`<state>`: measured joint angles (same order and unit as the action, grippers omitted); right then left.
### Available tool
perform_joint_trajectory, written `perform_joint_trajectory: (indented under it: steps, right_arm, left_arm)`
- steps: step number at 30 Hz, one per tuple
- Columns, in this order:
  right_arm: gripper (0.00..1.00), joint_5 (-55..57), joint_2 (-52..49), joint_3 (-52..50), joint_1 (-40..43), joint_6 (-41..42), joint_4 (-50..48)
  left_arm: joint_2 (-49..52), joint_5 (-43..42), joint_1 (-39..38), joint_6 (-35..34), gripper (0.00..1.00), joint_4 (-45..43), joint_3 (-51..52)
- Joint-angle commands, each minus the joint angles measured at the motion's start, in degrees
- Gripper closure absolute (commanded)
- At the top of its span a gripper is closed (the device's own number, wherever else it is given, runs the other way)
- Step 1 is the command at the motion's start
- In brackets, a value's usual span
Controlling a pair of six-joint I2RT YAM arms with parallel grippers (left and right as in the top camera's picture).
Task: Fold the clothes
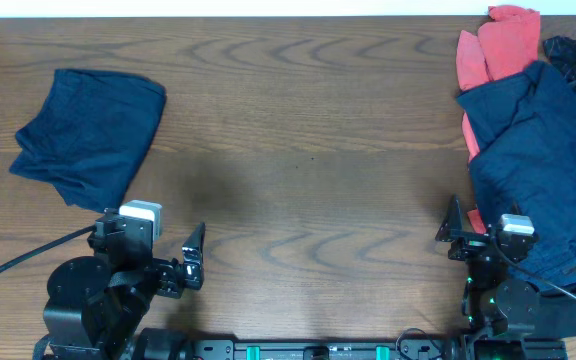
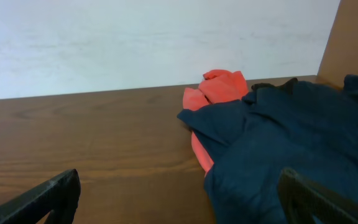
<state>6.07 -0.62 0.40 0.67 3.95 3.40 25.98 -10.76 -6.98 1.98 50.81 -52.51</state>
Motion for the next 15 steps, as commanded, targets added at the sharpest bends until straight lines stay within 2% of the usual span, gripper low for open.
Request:
perform_joint_trajectory:
  steps: [1,9,12,15]
  right_arm:
    - [0.01,1.0,0.3,-0.1,0.5,0.9,0.1]
    - [0.01,1.0,0.3,-0.1,0.5,0.9,0.1]
    - [0.01,1.0,0.3,-0.1,0.5,0.9,0.1]
    - [0.01,1.0,0.3,-0.1,0.5,0.9,0.1]
  left_arm:
    - [-0.2,-0.6,-0.2,0.8,0.02,-0.1,0.2]
    - [-0.2,-0.6,-0.2,0.8,0.02,0.2,0.2]
    - [-0.4,-0.5,0.1,0.8,0.02,3.0,0.2]
    - [-1.2,-0.4,3.0,0.8,0.02,3.8,1.3]
